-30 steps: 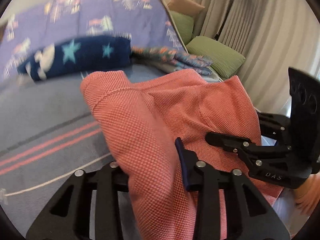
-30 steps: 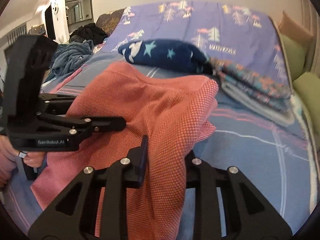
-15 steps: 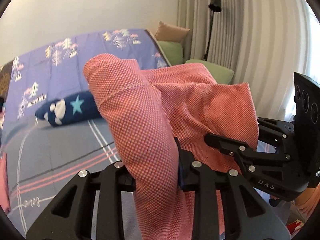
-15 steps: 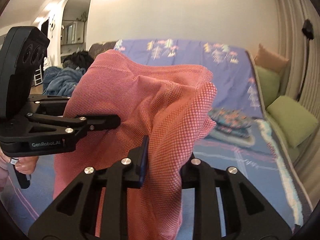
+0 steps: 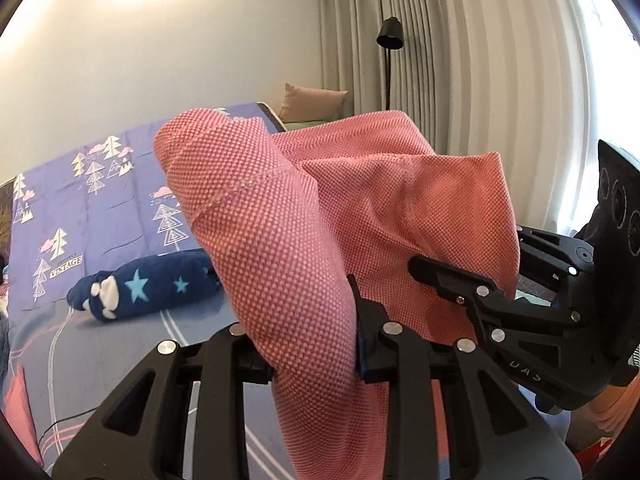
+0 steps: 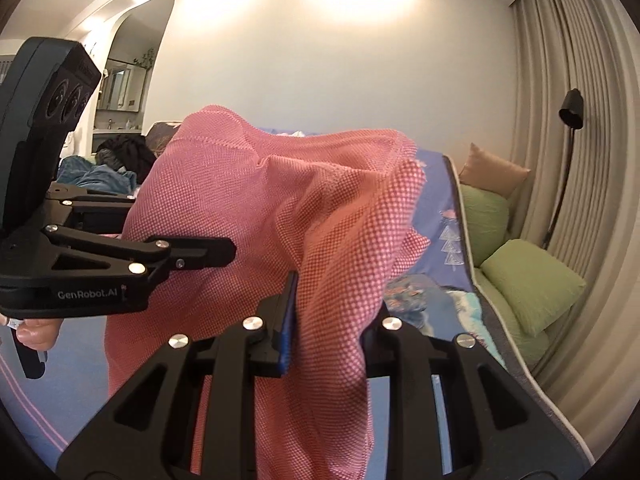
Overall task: Fold small clothes
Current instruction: 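Lift the pink bundle with both grippers and carry it toward the patterned clothes stack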
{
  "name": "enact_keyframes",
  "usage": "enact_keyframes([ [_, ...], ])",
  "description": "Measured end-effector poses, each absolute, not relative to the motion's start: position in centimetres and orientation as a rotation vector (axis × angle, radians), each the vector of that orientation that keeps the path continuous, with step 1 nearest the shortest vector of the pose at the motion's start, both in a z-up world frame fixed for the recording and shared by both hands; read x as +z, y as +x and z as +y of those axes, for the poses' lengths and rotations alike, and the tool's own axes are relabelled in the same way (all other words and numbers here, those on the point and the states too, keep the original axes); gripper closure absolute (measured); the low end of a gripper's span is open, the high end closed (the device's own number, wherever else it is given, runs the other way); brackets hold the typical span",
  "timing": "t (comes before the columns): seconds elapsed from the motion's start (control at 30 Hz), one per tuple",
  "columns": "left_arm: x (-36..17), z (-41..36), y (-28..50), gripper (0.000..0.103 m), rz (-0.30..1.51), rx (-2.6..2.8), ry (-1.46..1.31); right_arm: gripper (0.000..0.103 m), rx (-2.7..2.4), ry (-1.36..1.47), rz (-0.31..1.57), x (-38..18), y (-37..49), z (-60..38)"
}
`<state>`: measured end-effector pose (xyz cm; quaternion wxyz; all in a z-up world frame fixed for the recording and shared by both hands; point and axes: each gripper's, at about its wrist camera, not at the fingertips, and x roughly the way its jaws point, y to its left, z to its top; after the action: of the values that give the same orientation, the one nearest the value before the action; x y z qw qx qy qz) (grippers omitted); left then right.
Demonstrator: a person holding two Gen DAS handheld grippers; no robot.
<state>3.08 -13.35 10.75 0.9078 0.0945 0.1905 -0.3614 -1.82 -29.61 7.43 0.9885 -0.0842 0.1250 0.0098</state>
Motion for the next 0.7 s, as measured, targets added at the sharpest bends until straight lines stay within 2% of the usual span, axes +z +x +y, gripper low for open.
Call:
enact_keyframes([
  [0.37,11.9,-18.3,7.4,0.074,0.403,-0.774,0.236,0.080,-0.011,-0.122,0.257,7.9,2.5,-33.8],
  [0.7,15.5,-24.4,14.3,0.074,0.356,-0.737,0.314,0.080,-0.014,-0.059,0.249,11.4,12.6,-40.4],
])
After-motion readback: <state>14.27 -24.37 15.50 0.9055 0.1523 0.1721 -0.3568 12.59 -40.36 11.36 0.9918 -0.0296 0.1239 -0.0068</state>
